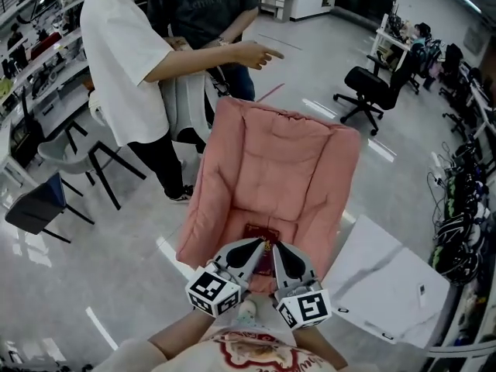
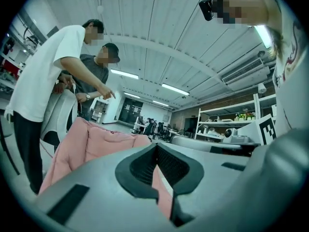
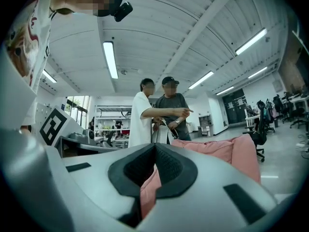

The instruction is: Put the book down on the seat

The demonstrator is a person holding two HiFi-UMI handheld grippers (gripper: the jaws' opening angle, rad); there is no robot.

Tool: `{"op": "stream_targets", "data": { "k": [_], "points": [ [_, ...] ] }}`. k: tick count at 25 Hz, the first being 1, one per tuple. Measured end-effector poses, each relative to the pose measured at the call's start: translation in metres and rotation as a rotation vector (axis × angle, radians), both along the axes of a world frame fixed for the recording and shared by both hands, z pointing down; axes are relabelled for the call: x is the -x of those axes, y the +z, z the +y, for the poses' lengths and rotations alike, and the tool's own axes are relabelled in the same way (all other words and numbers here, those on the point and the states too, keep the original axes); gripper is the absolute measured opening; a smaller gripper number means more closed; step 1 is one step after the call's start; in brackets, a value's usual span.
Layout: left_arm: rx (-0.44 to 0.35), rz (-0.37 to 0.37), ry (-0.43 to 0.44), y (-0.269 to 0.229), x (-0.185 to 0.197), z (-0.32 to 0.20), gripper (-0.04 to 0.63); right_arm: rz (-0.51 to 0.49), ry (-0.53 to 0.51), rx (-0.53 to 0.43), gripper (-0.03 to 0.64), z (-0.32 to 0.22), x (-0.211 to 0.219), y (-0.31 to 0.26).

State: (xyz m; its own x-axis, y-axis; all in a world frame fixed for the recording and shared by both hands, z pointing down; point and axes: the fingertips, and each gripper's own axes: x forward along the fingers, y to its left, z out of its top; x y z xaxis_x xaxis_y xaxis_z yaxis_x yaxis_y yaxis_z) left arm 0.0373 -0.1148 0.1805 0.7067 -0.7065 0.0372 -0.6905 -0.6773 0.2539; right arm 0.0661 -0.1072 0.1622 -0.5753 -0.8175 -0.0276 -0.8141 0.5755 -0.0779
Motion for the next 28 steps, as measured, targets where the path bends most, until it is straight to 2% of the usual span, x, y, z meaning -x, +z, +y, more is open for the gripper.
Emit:
{"op": "stream_targets", "data": {
  "k": [4, 7, 17, 22, 28],
  "points": [
    [-0.031, 0.004, 0.024, -0.012, 0.003, 0.021, 0.003, 0.0, 0.016, -0.033, 0.002, 0.02, 0.005, -0.012],
    [-0.044, 0.013, 0.023, -0.022, 0.02, 0.049, 0.003, -0.001, 0.027, -0.049, 0.002, 0.05, 0.018, -0.022],
    [-0.058, 0.013, 0.037, -0.024, 0.083, 0.201, 0.003, -0.028, 0.101, -0.054, 0.002, 0.2, 0.065, -0.026],
    [-0.055, 0.013, 0.051, -0.027, 0.094, 0.258, 0.003, -0.051, 0.127, -0.051, 0.002, 0.26, 0.073, -0.031],
    [-0.061, 0.031, 0.079, -0.032, 0.092, 0.301, 0.003, -0.044, 0.125, -0.06, 0.002, 0.301, 0.079, -0.038]
  ]
}}
